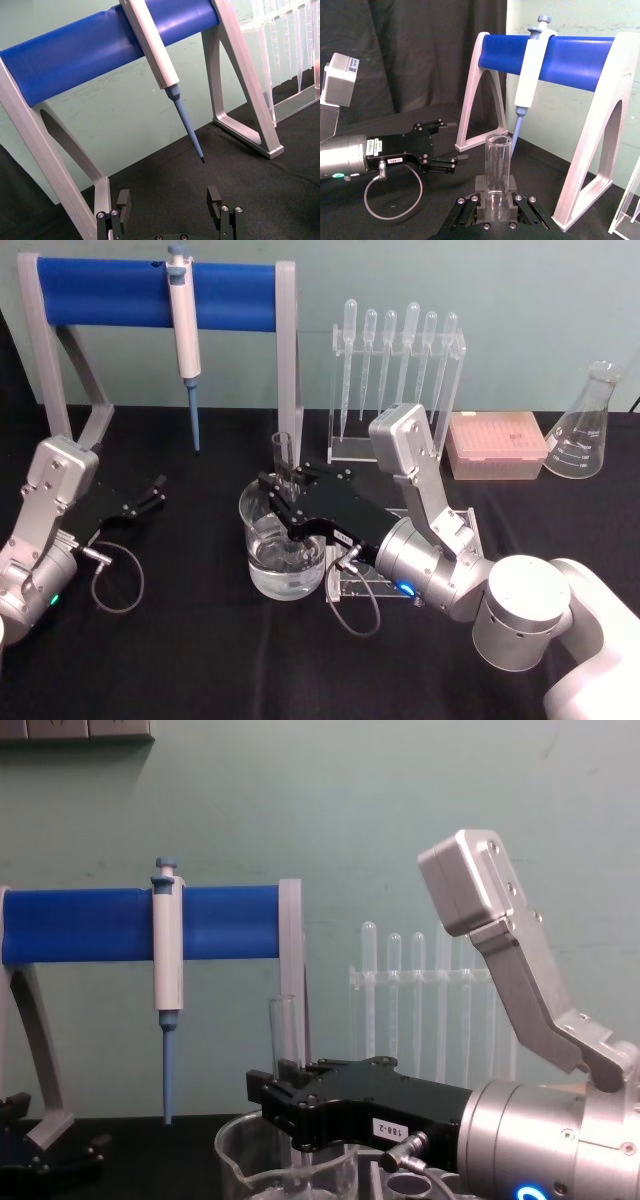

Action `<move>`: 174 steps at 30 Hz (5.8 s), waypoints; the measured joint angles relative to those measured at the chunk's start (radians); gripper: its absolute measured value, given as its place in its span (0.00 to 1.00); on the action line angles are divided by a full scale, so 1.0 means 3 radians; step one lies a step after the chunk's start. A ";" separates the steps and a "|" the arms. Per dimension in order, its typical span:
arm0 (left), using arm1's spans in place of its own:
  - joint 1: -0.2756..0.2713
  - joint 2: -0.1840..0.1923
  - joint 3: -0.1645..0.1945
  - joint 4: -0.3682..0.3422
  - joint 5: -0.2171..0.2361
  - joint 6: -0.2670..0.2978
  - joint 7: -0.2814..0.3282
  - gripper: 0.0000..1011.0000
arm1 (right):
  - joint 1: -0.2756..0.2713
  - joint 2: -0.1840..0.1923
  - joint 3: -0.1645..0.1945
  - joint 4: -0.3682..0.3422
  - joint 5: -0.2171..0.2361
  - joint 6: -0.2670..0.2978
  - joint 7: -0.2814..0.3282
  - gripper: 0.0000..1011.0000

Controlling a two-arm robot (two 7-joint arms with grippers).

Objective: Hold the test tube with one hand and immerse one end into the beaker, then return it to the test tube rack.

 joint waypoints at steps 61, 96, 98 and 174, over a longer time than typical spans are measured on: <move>0.0000 0.0000 0.0000 0.0000 0.0000 0.0000 0.0000 0.99 | 0.0000 0.0000 0.0000 0.0000 0.0000 0.0000 0.0000 0.23; 0.0000 0.0000 0.0000 0.0000 0.0000 0.0000 0.0000 0.99 | 0.0000 0.0000 0.0000 0.0000 0.0000 0.0000 0.0000 0.22; 0.0000 0.0000 0.0000 0.0000 0.0000 0.0000 0.0000 0.99 | 0.0000 0.0000 0.0000 0.0000 0.0000 0.0000 0.0000 0.23; 0.0000 0.0000 0.0000 0.0000 0.0000 0.0000 0.0000 0.99 | 0.0000 0.0000 0.0000 0.0000 0.0000 0.0000 0.0000 0.22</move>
